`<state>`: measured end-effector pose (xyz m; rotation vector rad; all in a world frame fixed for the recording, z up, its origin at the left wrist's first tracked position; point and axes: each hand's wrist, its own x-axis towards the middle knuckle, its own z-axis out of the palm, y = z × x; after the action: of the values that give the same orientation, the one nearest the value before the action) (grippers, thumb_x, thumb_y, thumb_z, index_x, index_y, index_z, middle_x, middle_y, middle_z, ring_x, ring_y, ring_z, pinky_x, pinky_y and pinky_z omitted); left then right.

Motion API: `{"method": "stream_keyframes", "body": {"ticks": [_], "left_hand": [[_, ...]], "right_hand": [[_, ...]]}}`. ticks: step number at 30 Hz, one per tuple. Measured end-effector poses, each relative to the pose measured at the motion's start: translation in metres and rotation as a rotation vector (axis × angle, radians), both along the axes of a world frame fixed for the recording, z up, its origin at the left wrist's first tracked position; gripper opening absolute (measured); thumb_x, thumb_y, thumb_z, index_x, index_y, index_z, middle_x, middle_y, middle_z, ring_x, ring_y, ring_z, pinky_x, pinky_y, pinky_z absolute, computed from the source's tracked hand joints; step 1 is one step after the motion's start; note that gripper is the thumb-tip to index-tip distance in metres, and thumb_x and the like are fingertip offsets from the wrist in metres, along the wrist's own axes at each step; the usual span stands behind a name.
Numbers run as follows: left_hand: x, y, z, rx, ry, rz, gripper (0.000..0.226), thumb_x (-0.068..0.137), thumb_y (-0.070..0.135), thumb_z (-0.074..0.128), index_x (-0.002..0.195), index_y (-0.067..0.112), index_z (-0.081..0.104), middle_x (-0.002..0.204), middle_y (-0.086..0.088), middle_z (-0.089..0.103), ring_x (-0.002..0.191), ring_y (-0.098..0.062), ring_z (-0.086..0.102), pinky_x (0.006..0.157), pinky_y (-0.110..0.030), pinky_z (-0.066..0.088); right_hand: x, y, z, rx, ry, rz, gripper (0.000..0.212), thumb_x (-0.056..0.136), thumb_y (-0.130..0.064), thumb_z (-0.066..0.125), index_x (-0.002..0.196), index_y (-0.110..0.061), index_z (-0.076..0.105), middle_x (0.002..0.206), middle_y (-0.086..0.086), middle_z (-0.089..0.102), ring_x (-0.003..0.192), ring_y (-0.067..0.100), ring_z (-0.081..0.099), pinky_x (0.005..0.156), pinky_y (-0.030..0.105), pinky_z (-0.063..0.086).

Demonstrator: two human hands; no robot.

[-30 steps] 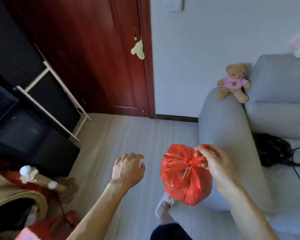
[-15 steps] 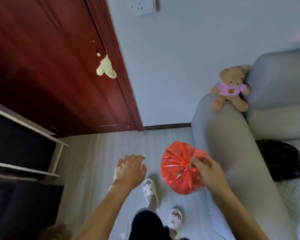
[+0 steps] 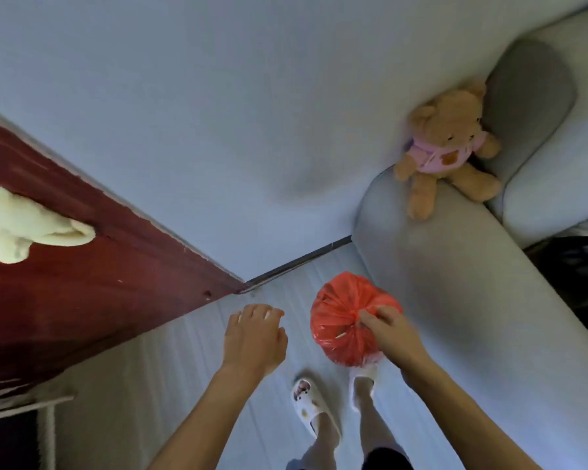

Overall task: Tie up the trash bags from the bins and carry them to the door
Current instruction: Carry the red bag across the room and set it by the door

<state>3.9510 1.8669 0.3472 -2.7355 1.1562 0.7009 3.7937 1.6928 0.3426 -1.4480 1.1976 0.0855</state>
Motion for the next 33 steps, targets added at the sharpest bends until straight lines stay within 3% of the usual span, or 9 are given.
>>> {"method": "stream_keyframes", "body": {"ticks": [5, 10, 12, 15, 21, 23, 26, 30, 33], "left_hand": [[0.050, -0.054, -0.078, 0.026, -0.107, -0.164, 0.054, 0.097, 0.032, 0.041, 0.150, 0.027, 0.031, 0.163, -0.004, 0.014, 0.151, -0.027, 0.000, 0.120, -0.049, -0.001], [0.097, -0.109, -0.147, -0.032, -0.304, -0.263, 0.073, 0.092, 0.032, 0.049, 0.156, 0.029, 0.013, 0.162, -0.006, -0.019, 0.147, -0.028, -0.025, 0.114, -0.054, -0.018], [0.114, -0.127, -0.167, -0.006, -0.366, -0.297, 0.077, 0.092, 0.033, 0.048, 0.156, 0.030, 0.004, 0.160, -0.006, -0.026, 0.146, -0.027, -0.027, 0.114, -0.055, -0.018], [0.137, -0.141, -0.189, -0.031, -0.457, -0.299, 0.085, 0.088, 0.033, 0.053, 0.156, 0.031, 0.001, 0.162, -0.005, -0.021, 0.149, -0.026, -0.019, 0.116, -0.056, -0.014], [0.159, -0.138, -0.219, -0.131, -0.567, -0.303, 0.084, 0.086, 0.033, 0.058, 0.157, 0.027, 0.013, 0.165, -0.001, -0.003, 0.152, -0.020, 0.001, 0.119, -0.057, -0.002], [0.161, -0.138, -0.226, -0.144, -0.577, -0.297, 0.084, 0.087, 0.033, 0.058, 0.157, 0.026, 0.013, 0.165, 0.000, -0.001, 0.152, -0.020, 0.002, 0.119, -0.057, -0.001], [0.163, -0.138, -0.230, -0.158, -0.600, -0.296, 0.084, 0.086, 0.032, 0.058, 0.157, 0.025, 0.011, 0.165, 0.001, -0.002, 0.152, -0.019, 0.001, 0.119, -0.057, -0.002], [0.167, -0.134, -0.233, -0.162, -0.629, -0.321, 0.087, 0.083, 0.024, 0.061, 0.157, 0.025, 0.015, 0.165, 0.002, -0.001, 0.152, -0.018, 0.002, 0.119, -0.055, -0.003], [0.164, -0.136, -0.231, -0.159, -0.580, -0.308, 0.086, 0.081, 0.023, 0.061, 0.156, 0.026, 0.019, 0.165, 0.000, -0.003, 0.152, -0.020, 0.001, 0.119, -0.057, -0.002]], "right_hand": [[0.043, -0.039, -0.114, 0.114, 0.035, -0.065, 0.033, 0.075, -0.054, 0.058, 0.082, -0.022, 0.066, 0.077, 0.005, 0.069, 0.073, 0.018, 0.063, 0.086, 0.052, 0.053], [0.085, -0.082, -0.199, 0.164, 0.071, -0.127, 0.047, 0.067, -0.056, 0.058, 0.090, -0.017, 0.066, 0.091, 0.010, 0.074, 0.077, 0.021, 0.065, 0.082, 0.046, 0.054], [0.102, -0.100, -0.222, 0.155, 0.092, -0.137, 0.038, 0.072, -0.054, 0.059, 0.088, -0.020, 0.064, 0.093, 0.004, 0.074, 0.082, 0.021, 0.068, 0.079, 0.039, 0.053], [0.127, -0.124, -0.253, 0.241, 0.036, -0.191, 0.017, 0.091, -0.038, 0.062, 0.089, -0.021, 0.060, 0.094, -0.004, 0.069, 0.074, 0.014, 0.063, 0.065, 0.027, 0.046], [0.165, -0.159, -0.302, 0.265, -0.040, -0.288, 0.012, 0.093, -0.025, 0.057, 0.082, -0.021, 0.057, 0.073, -0.001, 0.058, 0.056, 0.010, 0.052, 0.052, 0.025, 0.041], [0.165, -0.164, -0.329, 0.114, 0.094, -0.231, 0.017, 0.087, -0.031, 0.054, 0.076, -0.018, 0.057, 0.072, 0.005, 0.058, 0.063, 0.021, 0.058, 0.065, 0.040, 0.055], [0.150, -0.172, -0.391, 0.020, 0.237, -0.119, 0.043, 0.068, -0.049, 0.045, 0.085, -0.013, 0.063, 0.081, 0.014, 0.068, 0.074, 0.032, 0.065, 0.080, 0.051, 0.056], [0.170, -0.164, -0.346, -0.084, 0.326, 0.006, 0.044, 0.080, -0.041, 0.046, 0.106, -0.013, 0.068, 0.109, 0.018, 0.071, 0.097, 0.036, 0.066, 0.090, 0.041, 0.053], [0.172, -0.160, -0.330, -0.215, 0.471, 0.112, 0.047, 0.092, -0.031, 0.048, 0.127, -0.002, 0.056, 0.128, 0.023, 0.060, 0.118, 0.039, 0.057, 0.096, 0.038, 0.045]]}}
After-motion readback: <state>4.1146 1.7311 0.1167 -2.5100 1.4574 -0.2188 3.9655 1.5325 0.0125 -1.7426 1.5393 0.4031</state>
